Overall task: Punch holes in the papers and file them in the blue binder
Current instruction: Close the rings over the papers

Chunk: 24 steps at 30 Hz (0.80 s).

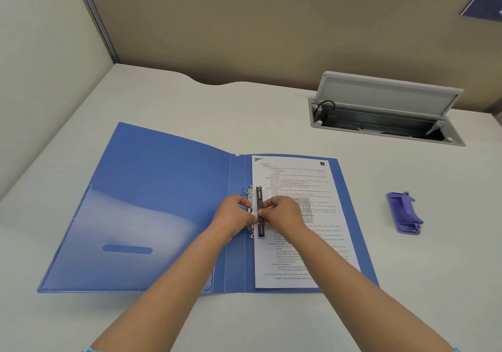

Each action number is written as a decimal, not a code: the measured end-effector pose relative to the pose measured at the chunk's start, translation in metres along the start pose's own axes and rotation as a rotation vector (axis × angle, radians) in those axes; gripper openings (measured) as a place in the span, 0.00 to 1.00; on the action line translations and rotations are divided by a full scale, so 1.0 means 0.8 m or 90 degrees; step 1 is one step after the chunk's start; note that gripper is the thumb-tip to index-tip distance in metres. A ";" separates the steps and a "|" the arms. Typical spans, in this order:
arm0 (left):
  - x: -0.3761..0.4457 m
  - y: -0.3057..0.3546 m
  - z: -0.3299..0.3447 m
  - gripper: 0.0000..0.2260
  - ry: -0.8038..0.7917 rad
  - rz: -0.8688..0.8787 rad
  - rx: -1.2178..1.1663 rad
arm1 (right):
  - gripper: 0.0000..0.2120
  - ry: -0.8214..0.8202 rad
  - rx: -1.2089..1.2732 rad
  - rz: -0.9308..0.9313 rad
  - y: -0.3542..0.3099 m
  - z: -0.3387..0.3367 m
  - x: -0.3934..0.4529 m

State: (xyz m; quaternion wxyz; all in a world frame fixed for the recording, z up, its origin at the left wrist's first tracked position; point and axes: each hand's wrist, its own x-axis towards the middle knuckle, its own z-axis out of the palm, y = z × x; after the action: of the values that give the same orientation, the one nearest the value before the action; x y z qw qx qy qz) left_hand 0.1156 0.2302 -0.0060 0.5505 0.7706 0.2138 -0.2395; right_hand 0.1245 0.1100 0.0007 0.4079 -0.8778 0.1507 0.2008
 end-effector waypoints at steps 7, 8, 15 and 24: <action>0.000 0.001 0.001 0.12 0.045 0.029 0.025 | 0.10 0.033 -0.048 -0.023 0.001 0.006 0.007; 0.000 0.000 0.001 0.12 0.046 0.031 0.028 | 0.10 0.038 -0.050 -0.023 0.002 0.007 0.008; 0.005 -0.006 0.000 0.13 0.070 0.045 0.037 | 0.09 0.067 -0.086 -0.055 0.002 0.006 0.012; 0.016 -0.017 -0.011 0.08 0.102 0.022 0.075 | 0.11 0.127 -0.103 -0.135 0.009 -0.008 -0.024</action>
State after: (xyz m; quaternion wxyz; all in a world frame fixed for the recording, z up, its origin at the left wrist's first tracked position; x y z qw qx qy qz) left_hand 0.1194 0.2438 -0.0213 0.4892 0.8220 0.2294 -0.1800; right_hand 0.1064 0.1023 0.0089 0.3378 -0.9344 0.0802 0.0799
